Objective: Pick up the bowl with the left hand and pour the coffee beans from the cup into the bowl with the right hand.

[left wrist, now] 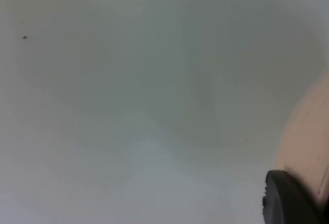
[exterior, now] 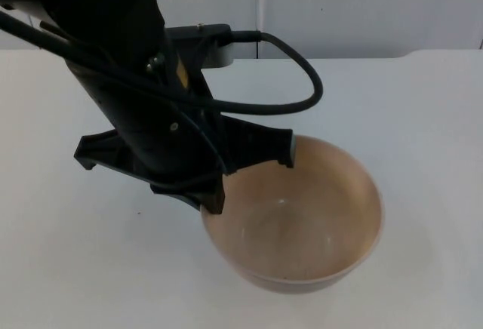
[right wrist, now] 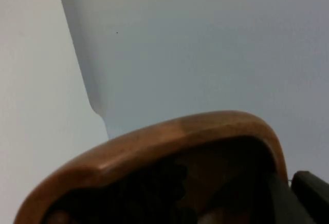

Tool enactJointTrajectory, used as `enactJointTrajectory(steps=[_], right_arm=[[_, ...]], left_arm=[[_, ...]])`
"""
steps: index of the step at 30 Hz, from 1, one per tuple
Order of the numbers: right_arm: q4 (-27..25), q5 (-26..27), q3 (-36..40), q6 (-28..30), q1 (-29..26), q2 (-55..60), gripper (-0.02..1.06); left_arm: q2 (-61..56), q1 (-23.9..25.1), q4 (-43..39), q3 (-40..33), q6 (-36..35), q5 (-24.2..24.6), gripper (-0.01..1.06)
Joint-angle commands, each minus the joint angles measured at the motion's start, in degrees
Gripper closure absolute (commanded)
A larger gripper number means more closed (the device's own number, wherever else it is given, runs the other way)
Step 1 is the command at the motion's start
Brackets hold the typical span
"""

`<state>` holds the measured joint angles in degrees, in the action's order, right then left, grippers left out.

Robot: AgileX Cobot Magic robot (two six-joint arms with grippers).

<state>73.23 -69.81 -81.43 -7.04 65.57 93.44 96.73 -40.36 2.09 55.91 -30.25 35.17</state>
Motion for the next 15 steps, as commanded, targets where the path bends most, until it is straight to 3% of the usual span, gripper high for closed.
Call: enactJointTrajectory(steps=[1, 6, 15], right_arm=[[1.60, -0.15, 0.00, 1.14, 0.30, -0.58, 1.05], [2.07, -0.15, 0.00, 1.53, 0.56, -0.58, 1.05], [7.35, -0.15, 0.00, 2.18, 2.44, 3.65, 1.05]], left_arm=[[-0.11, -0.32, 0.69, 0.36, -0.11, -0.16, 1.05], [-0.11, -0.32, 0.69, 0.36, -0.11, -0.29, 1.05], [-0.11, -0.32, 0.69, 0.36, -0.11, -0.38, 1.05]])
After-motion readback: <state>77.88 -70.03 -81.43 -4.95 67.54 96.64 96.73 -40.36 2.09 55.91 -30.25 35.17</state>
